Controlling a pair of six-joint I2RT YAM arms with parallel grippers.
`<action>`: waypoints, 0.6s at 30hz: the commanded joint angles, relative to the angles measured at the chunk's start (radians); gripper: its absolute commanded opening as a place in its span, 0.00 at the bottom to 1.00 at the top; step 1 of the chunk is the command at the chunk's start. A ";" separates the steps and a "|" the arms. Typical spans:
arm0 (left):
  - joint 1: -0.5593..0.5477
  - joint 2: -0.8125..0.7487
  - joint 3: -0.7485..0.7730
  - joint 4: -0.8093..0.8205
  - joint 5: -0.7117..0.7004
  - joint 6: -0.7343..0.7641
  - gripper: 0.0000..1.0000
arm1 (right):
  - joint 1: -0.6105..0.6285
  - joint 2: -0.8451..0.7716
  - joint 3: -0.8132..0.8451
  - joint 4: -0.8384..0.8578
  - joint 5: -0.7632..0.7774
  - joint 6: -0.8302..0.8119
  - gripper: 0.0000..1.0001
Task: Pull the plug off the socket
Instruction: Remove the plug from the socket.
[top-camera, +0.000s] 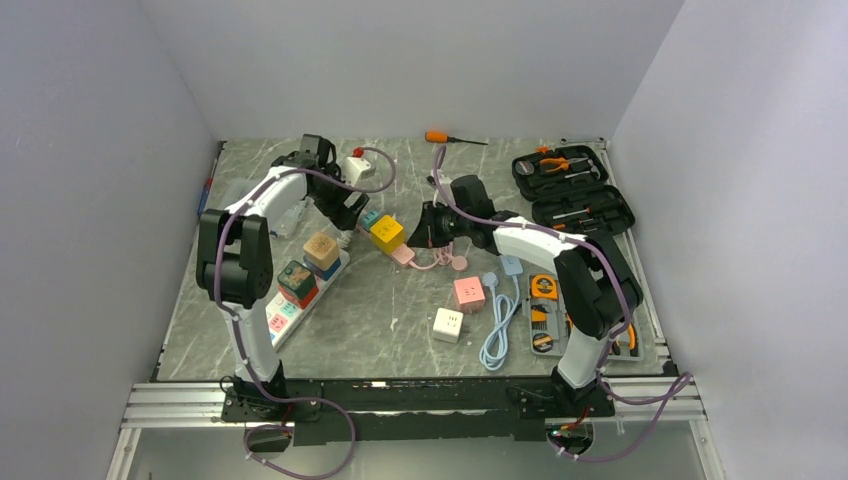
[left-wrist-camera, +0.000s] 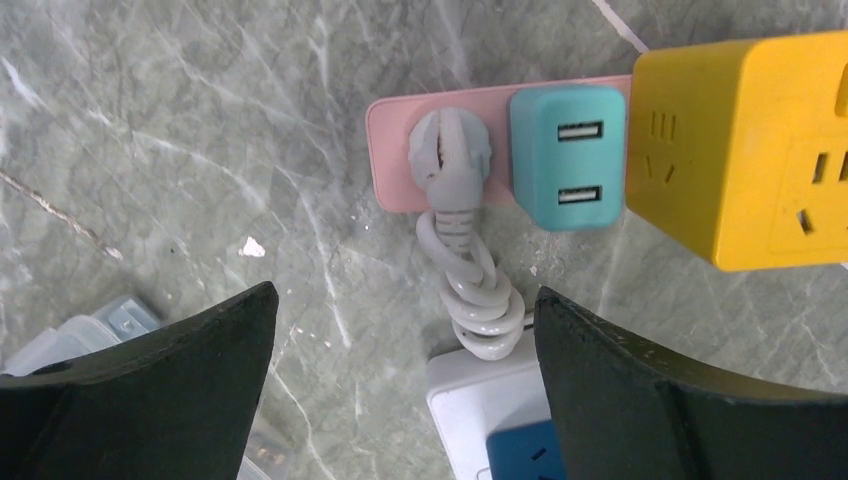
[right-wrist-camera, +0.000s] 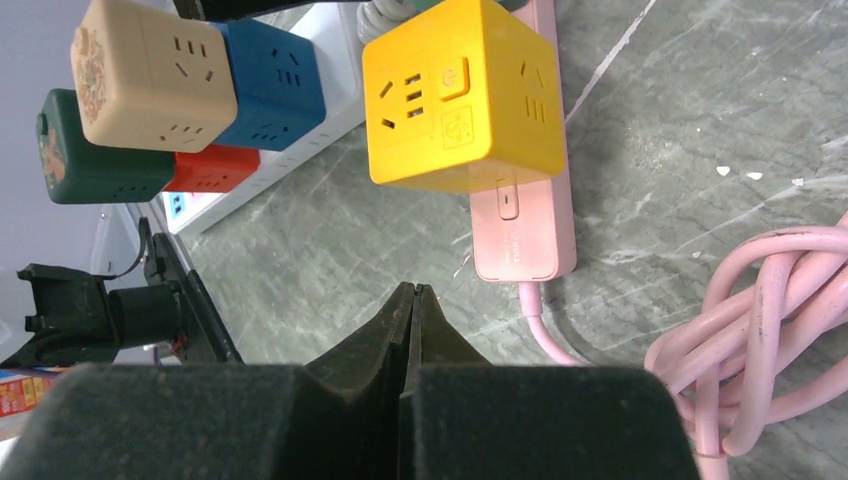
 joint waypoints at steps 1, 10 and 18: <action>-0.019 0.040 0.060 -0.034 0.011 0.025 0.98 | 0.005 -0.013 -0.011 0.033 0.017 0.009 0.00; -0.042 0.085 0.028 -0.019 -0.029 0.030 0.75 | -0.010 -0.034 -0.001 0.020 0.034 0.007 0.00; -0.045 0.115 0.085 -0.035 0.036 0.025 0.34 | -0.041 -0.069 -0.030 0.029 0.011 0.012 0.08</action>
